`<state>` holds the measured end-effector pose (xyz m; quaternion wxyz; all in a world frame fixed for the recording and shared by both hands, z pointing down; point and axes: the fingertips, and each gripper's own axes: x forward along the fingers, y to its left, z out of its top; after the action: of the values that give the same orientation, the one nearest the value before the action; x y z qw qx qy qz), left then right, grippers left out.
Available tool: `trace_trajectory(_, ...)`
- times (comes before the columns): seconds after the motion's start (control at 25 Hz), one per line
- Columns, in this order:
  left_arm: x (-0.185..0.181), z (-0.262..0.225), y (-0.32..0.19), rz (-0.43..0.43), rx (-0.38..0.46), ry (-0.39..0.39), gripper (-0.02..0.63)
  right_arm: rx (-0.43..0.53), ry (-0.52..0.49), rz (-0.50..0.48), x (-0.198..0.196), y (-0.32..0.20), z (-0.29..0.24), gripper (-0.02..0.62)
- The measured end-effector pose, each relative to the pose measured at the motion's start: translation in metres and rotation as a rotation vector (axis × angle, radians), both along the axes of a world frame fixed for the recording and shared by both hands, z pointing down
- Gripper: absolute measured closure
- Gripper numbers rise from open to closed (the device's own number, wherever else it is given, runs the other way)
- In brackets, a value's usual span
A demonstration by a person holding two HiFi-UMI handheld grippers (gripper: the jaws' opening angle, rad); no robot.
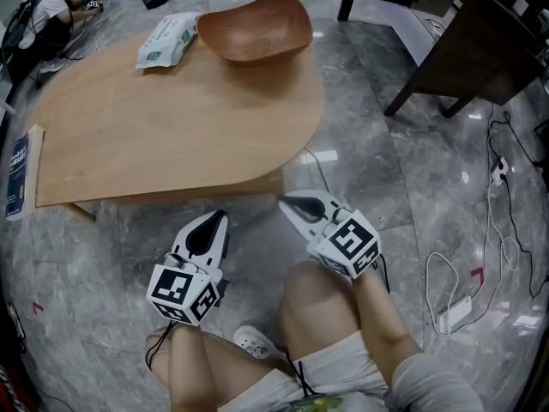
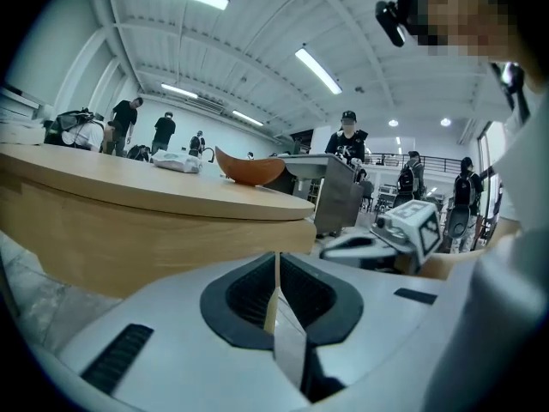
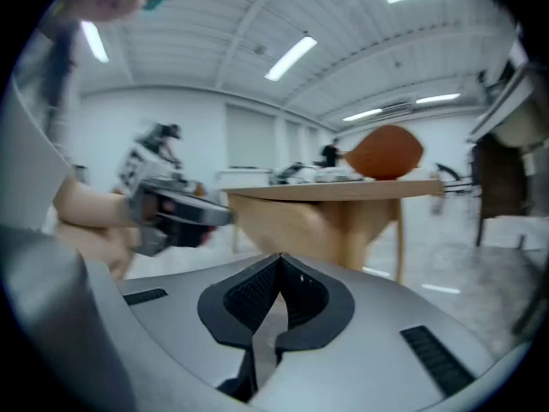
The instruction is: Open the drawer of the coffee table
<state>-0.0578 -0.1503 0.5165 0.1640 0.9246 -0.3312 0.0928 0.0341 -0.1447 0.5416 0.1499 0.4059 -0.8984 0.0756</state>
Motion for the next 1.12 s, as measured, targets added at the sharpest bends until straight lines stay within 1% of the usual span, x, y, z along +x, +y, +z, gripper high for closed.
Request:
trace_trajectory(0.04,-0.001,0.001,-0.001,-0.003,0.001,0.001,0.601,0.024,0.070,-0.059,-0.016,0.015,0.005,0.575)
trace_trajectory(0.08,-0.002,0.002,-0.002,-0.007,0.001,0.004,0.601,0.064,0.177,-0.080,-0.027,0.023,0.009,0.575)
trace_trajectory(0.12,-0.003,0.003,-0.003,-0.011,-0.001,0.009,0.601,0.097,0.252,-0.064,-0.030,0.024,0.010,0.575)
trace_trajectory(0.16,-0.004,0.006,-0.003,-0.017,-0.006,0.011,0.601,0.101,0.246,-0.029,-0.024,0.020,0.006,0.575)
trace_trajectory(0.24,-0.007,0.013,-0.004,-0.017,-0.014,-0.006,0.601,0.061,0.123,0.055,-0.003,0.004,-0.009,0.574)
trace_trajectory(0.28,-0.007,0.015,-0.004,-0.010,-0.013,-0.018,0.601,0.050,0.098,0.090,0.008,-0.004,-0.013,0.572)
trace_trajectory(0.36,-0.009,0.019,-0.002,0.001,-0.016,-0.023,0.601,0.016,0.109,0.112,0.018,-0.013,-0.009,0.562)
trace_trajectory(0.4,-0.010,0.021,-0.002,0.002,-0.022,-0.020,0.601,-0.013,0.110,0.101,0.018,-0.016,-0.004,0.486)
trace_trajectory(0.44,-0.011,0.022,-0.003,0.000,-0.027,-0.020,0.601,-0.036,0.106,0.090,0.016,-0.018,0.000,0.437)
trace_trajectory(0.52,-0.013,0.022,-0.004,-0.003,-0.022,-0.029,0.601,-0.026,0.110,0.086,0.012,-0.025,0.001,0.433)
trace_trajectory(0.68,-0.013,0.007,-0.003,-0.004,0.019,-0.014,0.601,0.071,0.184,0.084,0.005,-0.039,-0.010,0.434)
trace_trajectory(0.76,-0.013,0.004,-0.002,-0.005,0.029,-0.013,0.601,0.095,0.215,0.066,0.002,-0.041,-0.011,0.433)
trace_trajectory(0.88,-0.013,-0.002,0.001,0.003,0.052,-0.021,0.601,0.082,0.193,0.034,0.003,-0.041,-0.011,0.437)
trace_trajectory(1.04,-0.009,-0.013,0.008,0.017,0.081,-0.010,0.601,0.026,0.182,-0.030,0.003,-0.040,-0.010,0.459)
trace_trajectory(1.12,-0.004,-0.015,0.011,0.035,0.082,-0.012,0.601,0.004,0.177,-0.034,0.004,-0.040,-0.010,0.463)
